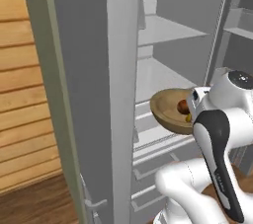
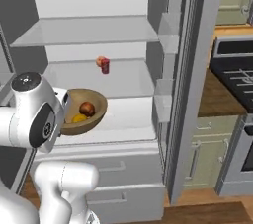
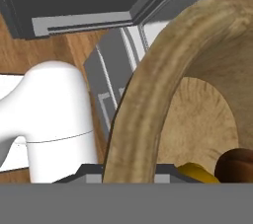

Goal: Pick the chicken drumstick and lemon from their plates and place them in the bowl. Then put the bowl in the fridge.

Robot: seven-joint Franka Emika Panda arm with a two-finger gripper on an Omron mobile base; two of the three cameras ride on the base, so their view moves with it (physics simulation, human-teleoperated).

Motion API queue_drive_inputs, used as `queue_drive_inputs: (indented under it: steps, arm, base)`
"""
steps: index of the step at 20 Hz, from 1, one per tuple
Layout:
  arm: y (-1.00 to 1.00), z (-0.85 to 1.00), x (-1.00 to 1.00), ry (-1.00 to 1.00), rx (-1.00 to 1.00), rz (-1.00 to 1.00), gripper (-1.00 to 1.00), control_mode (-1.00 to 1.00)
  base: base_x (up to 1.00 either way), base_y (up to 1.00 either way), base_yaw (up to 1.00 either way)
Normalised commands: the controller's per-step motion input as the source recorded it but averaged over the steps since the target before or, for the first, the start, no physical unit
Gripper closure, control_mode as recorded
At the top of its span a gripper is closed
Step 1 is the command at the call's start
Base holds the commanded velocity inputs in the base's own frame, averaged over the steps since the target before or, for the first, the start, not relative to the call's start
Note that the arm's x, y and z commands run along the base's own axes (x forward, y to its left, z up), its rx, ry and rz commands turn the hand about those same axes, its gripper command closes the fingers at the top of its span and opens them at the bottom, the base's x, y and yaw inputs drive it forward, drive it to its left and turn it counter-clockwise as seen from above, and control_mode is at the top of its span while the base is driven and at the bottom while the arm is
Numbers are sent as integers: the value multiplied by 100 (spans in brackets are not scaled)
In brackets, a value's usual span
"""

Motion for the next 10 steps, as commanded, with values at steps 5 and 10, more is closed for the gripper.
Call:
queue_drive_inputs:
  steps: [5, 10]
  arm:
    - [0, 0, 0, 0, 0, 0, 100, 100]
    - [0, 0, 0, 0, 0, 0, 100, 100]
  base:
    - [39, -31, 21]
    - [49, -49, 36]
